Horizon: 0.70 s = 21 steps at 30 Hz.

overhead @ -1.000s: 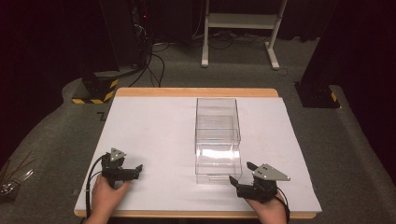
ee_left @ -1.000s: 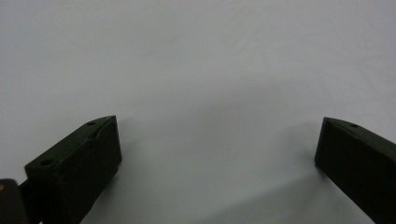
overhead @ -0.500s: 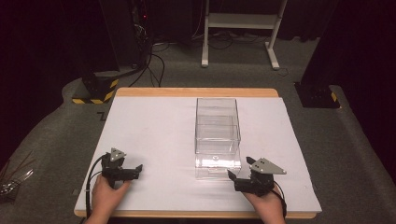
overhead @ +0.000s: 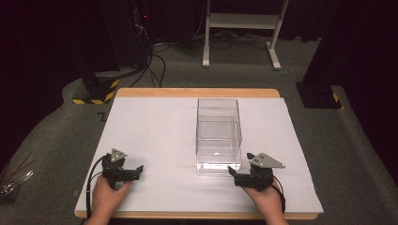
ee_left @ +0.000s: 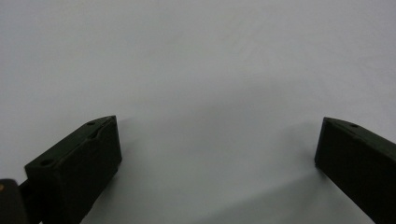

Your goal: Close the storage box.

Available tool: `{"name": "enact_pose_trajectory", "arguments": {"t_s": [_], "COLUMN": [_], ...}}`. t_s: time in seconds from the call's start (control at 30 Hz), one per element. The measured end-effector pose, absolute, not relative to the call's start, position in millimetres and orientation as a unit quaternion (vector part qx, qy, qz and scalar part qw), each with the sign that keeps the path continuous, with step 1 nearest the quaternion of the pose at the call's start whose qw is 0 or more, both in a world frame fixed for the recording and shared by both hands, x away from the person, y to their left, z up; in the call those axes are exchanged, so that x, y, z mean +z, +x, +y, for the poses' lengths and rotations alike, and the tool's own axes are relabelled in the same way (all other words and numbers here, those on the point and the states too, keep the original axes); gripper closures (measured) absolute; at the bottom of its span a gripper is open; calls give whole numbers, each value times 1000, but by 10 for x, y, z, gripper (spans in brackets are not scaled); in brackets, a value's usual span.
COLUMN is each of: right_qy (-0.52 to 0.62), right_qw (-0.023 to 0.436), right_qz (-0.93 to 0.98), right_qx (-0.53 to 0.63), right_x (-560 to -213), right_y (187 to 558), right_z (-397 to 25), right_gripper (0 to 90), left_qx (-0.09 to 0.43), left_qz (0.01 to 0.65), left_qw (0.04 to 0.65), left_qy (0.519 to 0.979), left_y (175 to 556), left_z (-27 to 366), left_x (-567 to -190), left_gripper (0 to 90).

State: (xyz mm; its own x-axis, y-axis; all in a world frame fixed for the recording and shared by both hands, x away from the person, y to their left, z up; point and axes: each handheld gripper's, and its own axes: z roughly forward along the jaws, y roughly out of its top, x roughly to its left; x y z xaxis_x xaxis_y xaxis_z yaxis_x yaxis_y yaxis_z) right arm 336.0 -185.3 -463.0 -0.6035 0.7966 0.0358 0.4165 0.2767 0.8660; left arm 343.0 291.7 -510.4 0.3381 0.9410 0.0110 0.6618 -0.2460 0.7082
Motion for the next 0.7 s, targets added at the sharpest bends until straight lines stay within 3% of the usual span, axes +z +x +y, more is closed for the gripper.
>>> {"name": "enact_pose_trajectory", "arguments": {"t_s": [0.7], "right_qy": [397], "right_qw": [221], "right_qz": [767], "right_qx": [452], "right_x": [-4627], "right_y": [3593], "right_z": [-1818], "right_gripper": [91], "left_qx": [224], "left_qz": [530], "left_qw": [311], "left_qy": [756], "left_y": [3431], "left_z": [2916], "left_x": [-5104], "left_gripper": [6]}}
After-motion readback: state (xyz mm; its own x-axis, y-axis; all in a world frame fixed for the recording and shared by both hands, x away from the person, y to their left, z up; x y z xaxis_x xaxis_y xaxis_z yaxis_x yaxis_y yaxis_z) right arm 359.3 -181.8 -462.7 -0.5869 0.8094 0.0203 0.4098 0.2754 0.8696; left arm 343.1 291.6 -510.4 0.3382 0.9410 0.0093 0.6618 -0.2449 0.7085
